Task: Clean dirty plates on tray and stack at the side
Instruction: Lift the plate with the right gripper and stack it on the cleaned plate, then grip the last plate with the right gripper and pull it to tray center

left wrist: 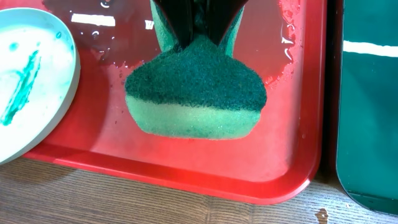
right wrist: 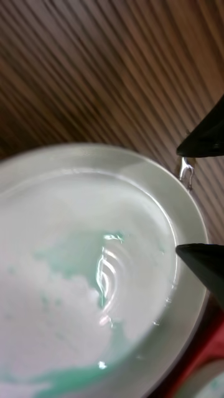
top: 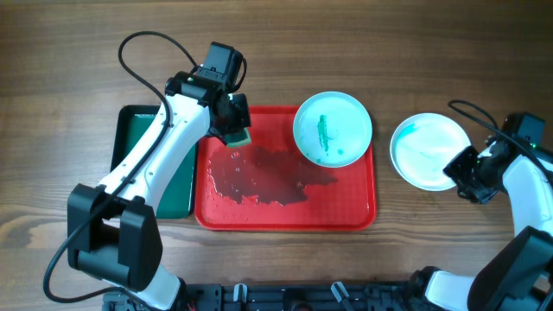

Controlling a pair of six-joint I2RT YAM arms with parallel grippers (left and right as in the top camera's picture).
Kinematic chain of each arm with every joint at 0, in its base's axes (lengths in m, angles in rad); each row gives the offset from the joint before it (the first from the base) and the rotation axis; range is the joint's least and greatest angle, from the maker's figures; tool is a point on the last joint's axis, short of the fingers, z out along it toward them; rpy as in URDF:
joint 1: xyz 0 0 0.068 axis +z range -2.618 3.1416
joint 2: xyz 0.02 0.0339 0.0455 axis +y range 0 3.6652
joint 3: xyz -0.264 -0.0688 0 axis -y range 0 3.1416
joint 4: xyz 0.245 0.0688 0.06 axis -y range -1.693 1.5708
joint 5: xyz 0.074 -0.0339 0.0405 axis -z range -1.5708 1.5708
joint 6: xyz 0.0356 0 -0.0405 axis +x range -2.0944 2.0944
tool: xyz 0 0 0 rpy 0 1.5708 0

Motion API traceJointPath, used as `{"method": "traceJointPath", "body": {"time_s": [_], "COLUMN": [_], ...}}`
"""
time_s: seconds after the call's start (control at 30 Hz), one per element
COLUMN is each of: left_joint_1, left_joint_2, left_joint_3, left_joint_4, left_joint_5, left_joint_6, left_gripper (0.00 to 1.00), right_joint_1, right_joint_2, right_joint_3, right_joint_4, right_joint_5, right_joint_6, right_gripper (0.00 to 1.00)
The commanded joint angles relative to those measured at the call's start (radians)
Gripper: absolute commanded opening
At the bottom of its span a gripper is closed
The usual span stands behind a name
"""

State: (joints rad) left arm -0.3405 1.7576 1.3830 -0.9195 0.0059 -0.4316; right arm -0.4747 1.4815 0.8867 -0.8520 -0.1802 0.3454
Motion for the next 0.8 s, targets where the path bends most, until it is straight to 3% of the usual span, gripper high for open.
{"method": "traceJointPath", "body": {"time_s": [0.0, 0.13, 0.23, 0.43, 0.53, 0.63, 0.77], "left_joint_1": [-0.005, -0.005, -0.005, -0.005, -0.005, -0.005, -0.005], "left_joint_2": [-0.005, -0.005, -0.005, -0.005, -0.005, -0.005, -0.005], "left_joint_3": [0.01, 0.01, 0.01, 0.01, 0.01, 0.01, 0.01], "left_joint_4": [0.009, 0.013, 0.013, 0.013, 0.013, 0.013, 0.013], "left_joint_5": [0.012, 0.012, 0.012, 0.012, 0.012, 0.012, 0.011], "left_joint_6": [0.004, 0.004, 0.004, 0.004, 0.004, 0.004, 0.005], "left_gripper": [0.04, 0.04, 0.04, 0.04, 0.04, 0.04, 0.04], "right_joint_1": [0.02, 0.097, 0.241, 0.558, 0.663, 0.721, 0.737], "right_joint_2": [-0.126, -0.269, -0.278, -0.134, -0.039, 0.068, 0.182], "right_joint_3": [0.04, 0.04, 0.038, 0.038, 0.038, 0.038, 0.038], "right_joint_4": [-0.046, -0.109, -0.088, 0.051, 0.093, 0.122, 0.211], "right_joint_5": [-0.193, -0.198, -0.194, -0.076, 0.023, 0.14, 0.163], "right_joint_6": [-0.134, -0.163, -0.158, 0.014, 0.182, 0.295, 0.315], "right_gripper": [0.47, 0.5, 0.51, 0.47, 0.29, 0.27, 0.27]}}
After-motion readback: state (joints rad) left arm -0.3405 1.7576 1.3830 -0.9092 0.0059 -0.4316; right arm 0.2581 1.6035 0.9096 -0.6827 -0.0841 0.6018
